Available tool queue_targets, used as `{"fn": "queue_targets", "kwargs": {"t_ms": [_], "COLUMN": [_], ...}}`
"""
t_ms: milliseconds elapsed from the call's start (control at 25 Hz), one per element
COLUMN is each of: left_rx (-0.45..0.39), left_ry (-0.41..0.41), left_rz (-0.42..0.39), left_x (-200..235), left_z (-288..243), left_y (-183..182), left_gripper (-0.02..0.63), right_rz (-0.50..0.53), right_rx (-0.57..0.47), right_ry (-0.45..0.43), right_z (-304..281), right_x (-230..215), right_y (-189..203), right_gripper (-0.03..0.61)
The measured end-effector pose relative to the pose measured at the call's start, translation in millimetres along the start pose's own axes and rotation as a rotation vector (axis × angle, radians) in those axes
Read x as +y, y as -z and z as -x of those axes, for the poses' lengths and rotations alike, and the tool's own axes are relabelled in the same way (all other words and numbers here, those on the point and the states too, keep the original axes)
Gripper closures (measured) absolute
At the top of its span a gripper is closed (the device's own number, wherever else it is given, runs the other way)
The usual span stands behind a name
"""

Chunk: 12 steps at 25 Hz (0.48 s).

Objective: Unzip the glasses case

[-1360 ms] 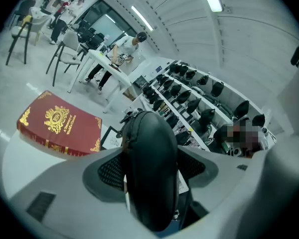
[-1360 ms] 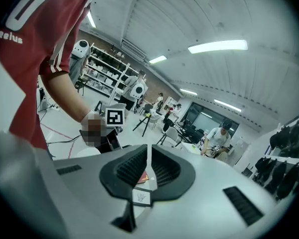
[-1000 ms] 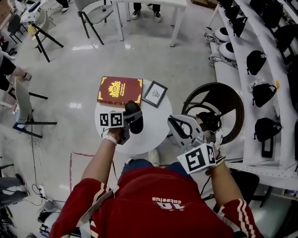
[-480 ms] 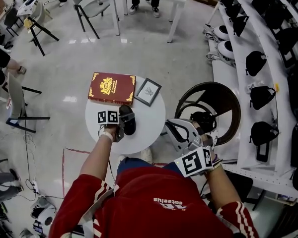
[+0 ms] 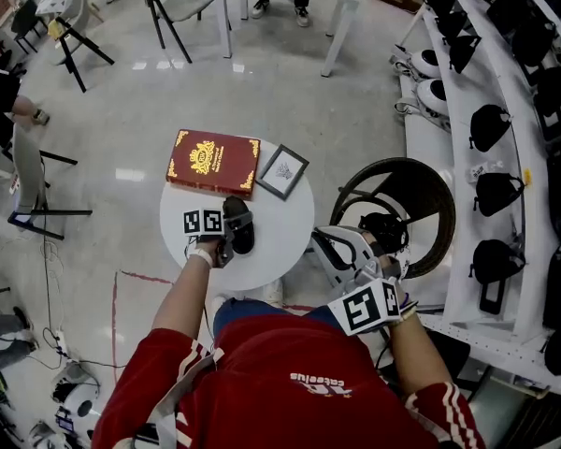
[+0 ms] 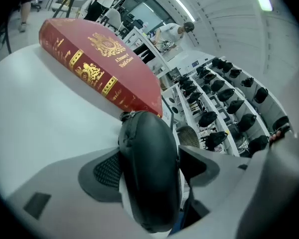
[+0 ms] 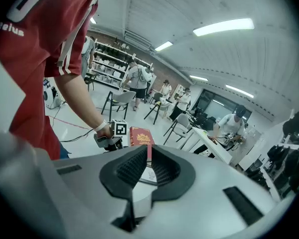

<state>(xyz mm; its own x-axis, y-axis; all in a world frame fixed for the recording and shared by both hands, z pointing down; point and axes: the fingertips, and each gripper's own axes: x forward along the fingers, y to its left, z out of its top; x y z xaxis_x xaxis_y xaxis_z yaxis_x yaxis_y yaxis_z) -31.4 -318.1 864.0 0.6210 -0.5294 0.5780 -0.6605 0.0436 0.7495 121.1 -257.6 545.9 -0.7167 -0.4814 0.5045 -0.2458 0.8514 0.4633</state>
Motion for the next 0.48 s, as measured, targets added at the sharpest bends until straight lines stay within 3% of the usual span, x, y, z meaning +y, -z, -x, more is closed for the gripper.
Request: {"fn": "queue_targets", "kwargs": {"t_ms": [200,480], "left_rx": [0.013,0.025], "left_ry": [-0.026,-0.044], "left_rz": [-0.026,-0.040], "left_x": [5.9,19.1], "left_z": [11.8,36.9], "left_y": [1.1,0.6], "left_gripper": [0.239,0.235], "right_rz": [-0.008,-0.015], "right_rx": [-0.004,0.007], "right_ry": [0.013,0.045], "right_z": [-3.7,-3.5], "right_x": [6.1,12.1], "right_y": [-10.9,-21.0], "right_gripper": [0.560,0.560]}}
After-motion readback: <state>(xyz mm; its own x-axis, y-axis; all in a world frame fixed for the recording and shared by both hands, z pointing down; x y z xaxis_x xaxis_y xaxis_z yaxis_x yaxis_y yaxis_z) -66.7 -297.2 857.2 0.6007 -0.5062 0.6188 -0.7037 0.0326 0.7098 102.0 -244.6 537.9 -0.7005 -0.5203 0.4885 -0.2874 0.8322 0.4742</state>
